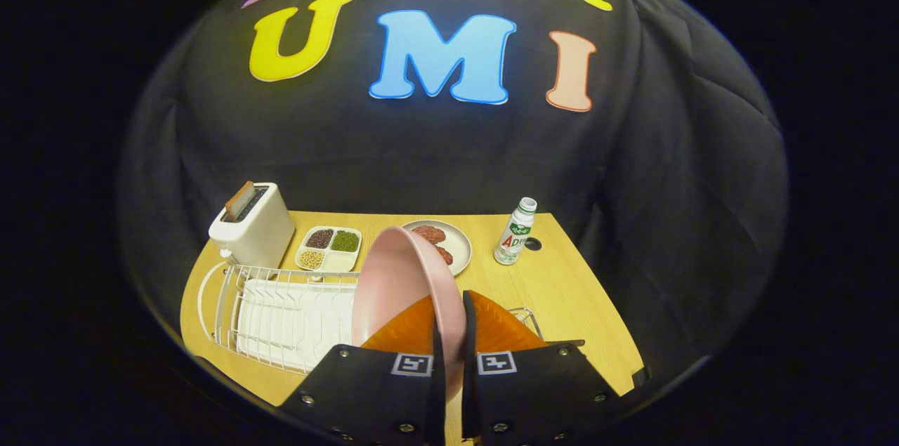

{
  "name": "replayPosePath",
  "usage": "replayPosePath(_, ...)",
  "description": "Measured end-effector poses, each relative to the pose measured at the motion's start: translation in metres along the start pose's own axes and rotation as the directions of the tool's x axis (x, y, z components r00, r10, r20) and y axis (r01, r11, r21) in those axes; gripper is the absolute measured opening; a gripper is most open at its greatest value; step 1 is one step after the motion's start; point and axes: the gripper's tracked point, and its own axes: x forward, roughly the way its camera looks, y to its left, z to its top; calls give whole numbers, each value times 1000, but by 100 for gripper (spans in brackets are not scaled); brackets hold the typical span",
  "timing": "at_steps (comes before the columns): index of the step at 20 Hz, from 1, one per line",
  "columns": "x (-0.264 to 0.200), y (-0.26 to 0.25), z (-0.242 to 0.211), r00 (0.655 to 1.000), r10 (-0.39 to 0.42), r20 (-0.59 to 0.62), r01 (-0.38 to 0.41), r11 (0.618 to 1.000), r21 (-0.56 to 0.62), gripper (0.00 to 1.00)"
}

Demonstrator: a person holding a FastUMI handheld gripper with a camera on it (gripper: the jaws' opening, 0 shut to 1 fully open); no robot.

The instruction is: Take the plate from the dish rack, then take the spoon from the basket and place it into the plate.

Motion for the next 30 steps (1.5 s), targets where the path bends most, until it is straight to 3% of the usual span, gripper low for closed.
replayPosePath(6, -31, -43, -28, 996, 89, -2, -89, 994, 62, 9)
replayPosePath(13, -40, -76, -107, 978, 183, -99, -169, 976, 136, 9)
replayPosePath(23, -17, -73, -230, 892, 369, -260, -280, 904, 323, 9)
replayPosePath(30, 0, -34, -261, 827, 479, -294, -364, 856, 367, 9)
